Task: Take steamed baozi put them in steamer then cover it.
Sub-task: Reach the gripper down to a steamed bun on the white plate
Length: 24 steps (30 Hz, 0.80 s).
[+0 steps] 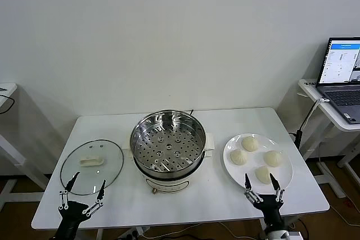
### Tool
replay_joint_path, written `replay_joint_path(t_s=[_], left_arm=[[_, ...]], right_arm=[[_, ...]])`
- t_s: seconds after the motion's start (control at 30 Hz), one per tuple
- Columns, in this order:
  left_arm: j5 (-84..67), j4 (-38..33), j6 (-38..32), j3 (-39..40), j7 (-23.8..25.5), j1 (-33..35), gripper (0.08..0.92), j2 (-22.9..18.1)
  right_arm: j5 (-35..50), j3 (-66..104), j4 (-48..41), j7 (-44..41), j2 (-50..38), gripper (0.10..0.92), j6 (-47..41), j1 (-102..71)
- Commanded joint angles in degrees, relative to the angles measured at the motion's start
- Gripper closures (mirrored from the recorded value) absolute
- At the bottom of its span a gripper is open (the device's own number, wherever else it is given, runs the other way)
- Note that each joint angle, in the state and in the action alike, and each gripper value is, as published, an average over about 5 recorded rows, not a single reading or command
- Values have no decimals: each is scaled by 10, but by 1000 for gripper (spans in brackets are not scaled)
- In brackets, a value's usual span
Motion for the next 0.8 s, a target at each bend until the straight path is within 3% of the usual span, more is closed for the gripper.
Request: replay_joint_path(t_s=[0.03,0.3,0.4,0.6,0.8], left_arm=[[1,-1,1,0,-1,1,177,0],[1,-14,4,-5,-4,5,177,-1],[1,-15,3,-5,-5,5,177,-3],[1,-15,1,-6,-7,5,177,-5],[1,-22,-1,-8,-9,11,177,-7]], right_arm=[[57,-11,-68,58,-56,203,-142,230],[165,-132,-266,13,-98,203,-131,505],[198,-178,-357,-47,-105,203,-132,598],[200,-278,-461,-296,-150,203,-154,691],[39,-389,-539,-588,-192,203,-138,784]])
